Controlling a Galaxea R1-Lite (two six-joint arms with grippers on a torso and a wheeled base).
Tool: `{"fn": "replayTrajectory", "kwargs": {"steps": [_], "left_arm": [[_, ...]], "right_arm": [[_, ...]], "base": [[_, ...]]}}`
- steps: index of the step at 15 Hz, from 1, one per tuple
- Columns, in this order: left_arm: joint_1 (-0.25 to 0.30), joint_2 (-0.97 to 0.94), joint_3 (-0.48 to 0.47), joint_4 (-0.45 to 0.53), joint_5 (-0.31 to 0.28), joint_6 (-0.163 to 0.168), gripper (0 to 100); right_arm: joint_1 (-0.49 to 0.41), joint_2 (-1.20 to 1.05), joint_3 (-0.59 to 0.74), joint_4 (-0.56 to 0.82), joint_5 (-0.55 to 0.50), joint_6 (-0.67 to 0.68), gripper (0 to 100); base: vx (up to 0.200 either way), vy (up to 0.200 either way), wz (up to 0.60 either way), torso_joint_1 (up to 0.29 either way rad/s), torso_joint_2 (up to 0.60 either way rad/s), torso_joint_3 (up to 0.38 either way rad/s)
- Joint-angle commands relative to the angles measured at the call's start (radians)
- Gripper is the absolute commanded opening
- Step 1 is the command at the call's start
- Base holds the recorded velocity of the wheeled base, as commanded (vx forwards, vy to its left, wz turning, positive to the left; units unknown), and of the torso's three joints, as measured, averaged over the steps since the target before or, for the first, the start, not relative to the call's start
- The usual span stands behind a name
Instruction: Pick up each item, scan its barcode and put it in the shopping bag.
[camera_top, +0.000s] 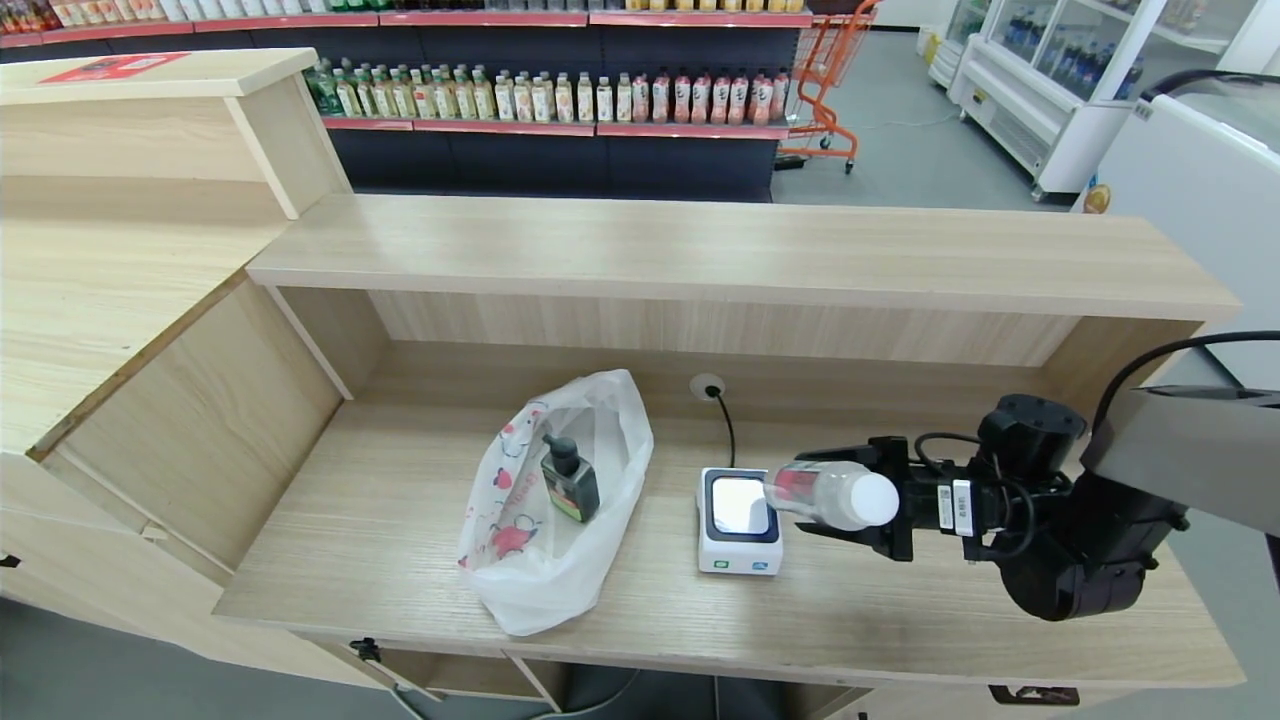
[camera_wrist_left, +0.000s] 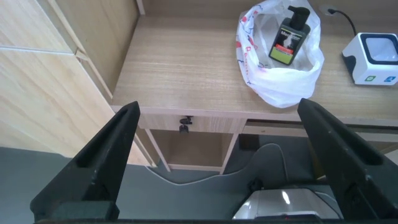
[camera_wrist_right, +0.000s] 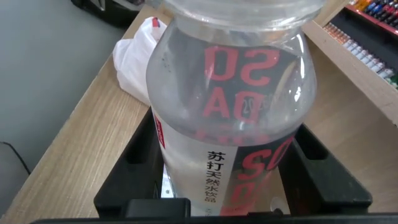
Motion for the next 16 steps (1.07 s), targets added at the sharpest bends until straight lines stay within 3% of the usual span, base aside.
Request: {"fn": "replayTrajectory", "kwargs": {"steps": [1, 16], "left_arm": [[0.0, -0.001, 0.0, 0.0, 0.0, 0.0, 100], [0.0, -0.001, 0.0, 0.0, 0.0, 0.0, 100]], "right_arm": [[0.011, 0.032, -0.037, -0.001, 0.001, -0.006, 0], [0.052, 0.168, -0.233, -0.001, 0.001, -0.042, 0]], "base": [[0.0, 0.0, 0.0, 0.0, 0.0, 0.0], [0.0, 0.0, 0.0, 0.0, 0.0, 0.0]]}}
